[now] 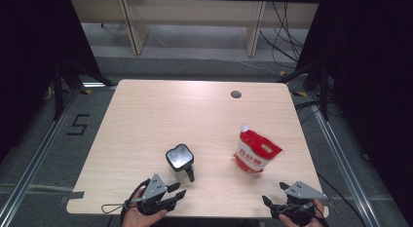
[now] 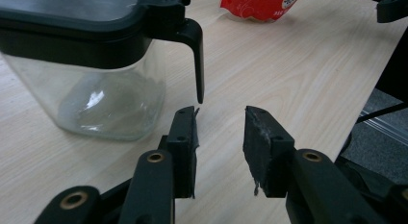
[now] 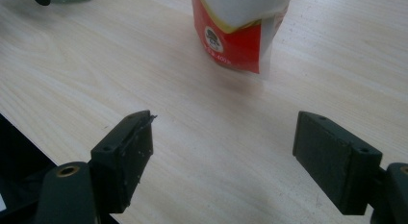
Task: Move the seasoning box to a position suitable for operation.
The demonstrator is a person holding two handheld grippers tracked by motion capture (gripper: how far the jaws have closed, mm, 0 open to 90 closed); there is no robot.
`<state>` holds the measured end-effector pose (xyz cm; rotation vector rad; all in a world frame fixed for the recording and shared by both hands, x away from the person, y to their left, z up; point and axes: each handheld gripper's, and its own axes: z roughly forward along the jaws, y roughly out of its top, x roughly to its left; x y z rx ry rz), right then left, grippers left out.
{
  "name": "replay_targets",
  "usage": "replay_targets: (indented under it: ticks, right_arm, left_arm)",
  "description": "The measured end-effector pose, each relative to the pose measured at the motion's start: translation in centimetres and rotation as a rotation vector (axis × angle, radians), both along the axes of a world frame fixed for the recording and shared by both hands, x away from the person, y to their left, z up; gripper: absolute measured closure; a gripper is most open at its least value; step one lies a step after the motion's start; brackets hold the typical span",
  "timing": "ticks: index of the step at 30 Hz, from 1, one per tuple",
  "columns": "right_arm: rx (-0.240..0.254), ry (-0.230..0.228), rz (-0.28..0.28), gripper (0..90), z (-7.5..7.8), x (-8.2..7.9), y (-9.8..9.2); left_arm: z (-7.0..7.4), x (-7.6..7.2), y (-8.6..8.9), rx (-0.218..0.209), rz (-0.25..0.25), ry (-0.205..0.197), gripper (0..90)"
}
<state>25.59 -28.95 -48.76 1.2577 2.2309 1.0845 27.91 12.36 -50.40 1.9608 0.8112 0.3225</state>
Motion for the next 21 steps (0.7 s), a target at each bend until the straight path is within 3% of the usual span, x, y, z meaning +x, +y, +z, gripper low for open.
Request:
replay_targets:
  ticks: [2, 6, 9, 13, 16, 21]
  right_arm:
    - [-0.012, -0.015, 0.018, 22.7, 0.0, 0.1, -0.1]
    - [-0.016, -0.031, 0.023, 23.1, -0.2, 0.3, -0.2]
    - [-0.033, -0.038, 0.026, 23.3, -0.2, 0.3, -0.1]
    - [-0.029, -0.045, 0.036, 23.5, -0.1, 0.3, -0.1]
    - [-0.028, -0.040, 0.047, 23.6, -0.3, 0.4, -0.1]
    - [-0.010, -0.006, 0.029, 23.6, -0.3, 0.3, 0.0]
  left_arm:
    - [-0.1, 0.1, -0.4, -0.017, 0.022, 0.018, 62.3]
    - [-0.3, 1.0, -1.0, 0.012, 0.031, -0.009, 61.4]
    - [-0.5, 1.7, -1.8, -0.008, 0.083, 0.006, 60.4]
    - [-0.7, 2.5, -2.3, -0.005, 0.096, 0.021, 58.2]
    - [-0.8, 2.8, -2.8, -0.017, 0.104, 0.028, 59.7]
    - [-0.7, 3.4, -4.0, -0.016, 0.107, 0.001, 67.0]
